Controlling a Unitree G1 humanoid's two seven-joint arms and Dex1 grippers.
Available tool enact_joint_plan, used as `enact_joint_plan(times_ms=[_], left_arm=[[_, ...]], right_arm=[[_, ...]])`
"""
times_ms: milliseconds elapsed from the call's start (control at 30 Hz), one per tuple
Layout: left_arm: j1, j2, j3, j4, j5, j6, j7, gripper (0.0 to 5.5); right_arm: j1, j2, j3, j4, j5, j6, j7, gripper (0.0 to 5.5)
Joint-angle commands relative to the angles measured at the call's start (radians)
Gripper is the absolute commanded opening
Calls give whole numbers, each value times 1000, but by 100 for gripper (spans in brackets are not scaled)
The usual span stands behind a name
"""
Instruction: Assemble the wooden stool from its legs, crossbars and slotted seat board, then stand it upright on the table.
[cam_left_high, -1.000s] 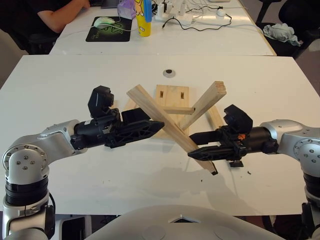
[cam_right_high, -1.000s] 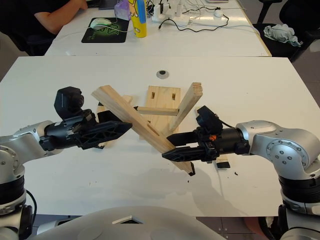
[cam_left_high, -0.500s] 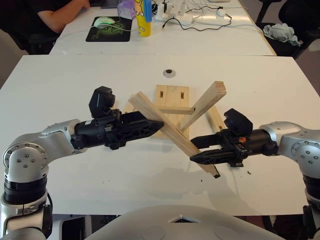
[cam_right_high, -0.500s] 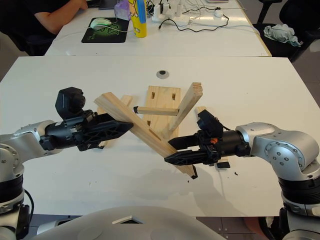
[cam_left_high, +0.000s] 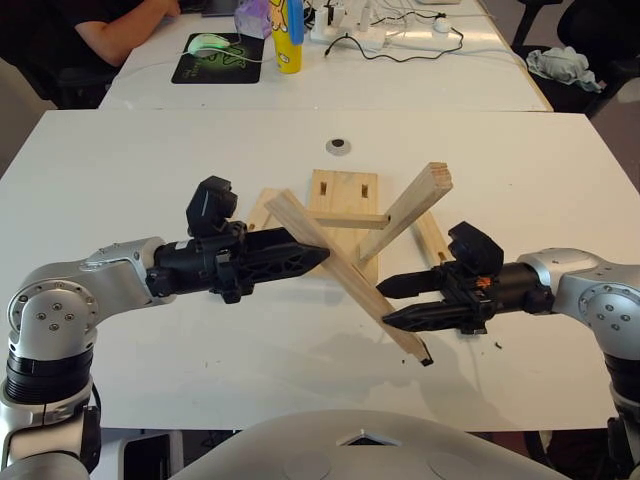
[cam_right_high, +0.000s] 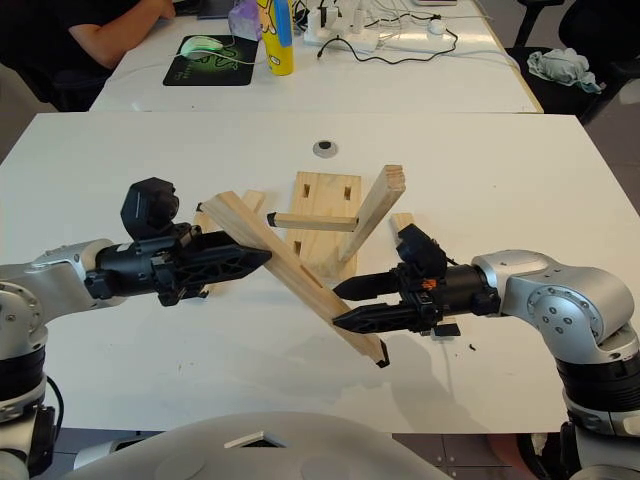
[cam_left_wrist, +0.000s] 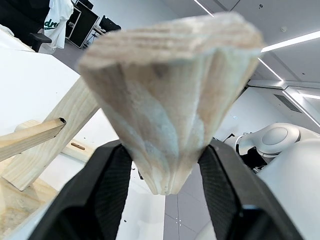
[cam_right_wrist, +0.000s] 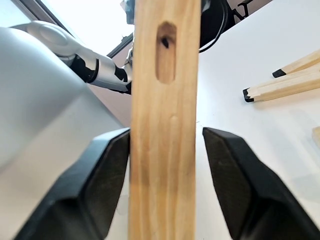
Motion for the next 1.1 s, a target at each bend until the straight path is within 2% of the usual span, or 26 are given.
enact_joint_plan(times_ms=[33, 133, 233, 433, 567, 733, 833, 1100], left_arm=[[24, 16, 10, 9, 38, -1, -27, 203], [52, 39, 37, 23, 81, -5, -50, 203], [107, 81, 98, 38, 130, -8, -87, 203], [145, 155, 193, 95, 207, -13, -169, 203], [127, 187, 214, 140, 261, -13, -225, 203], [124, 211, 235, 167, 312, -16, -274, 203], [95, 225, 233, 203, 345, -19, -305, 203], [107, 197, 265, 276, 405, -38, -334, 203]], right_arm=[[19, -6, -37, 45, -17, -21, -3, 331], [51, -4, -68, 106, -77, -65, -37, 380], [85, 2, -26, 158, -208, -143, -77, 383], [148, 131, 101, 164, -394, -282, -182, 301], [190, 223, 159, 122, -459, -346, -257, 250], [196, 276, 263, 124, -571, -379, -327, 172], [186, 294, 285, 178, -691, -438, -412, 124], [168, 318, 246, 236, -754, -477, -467, 13]])
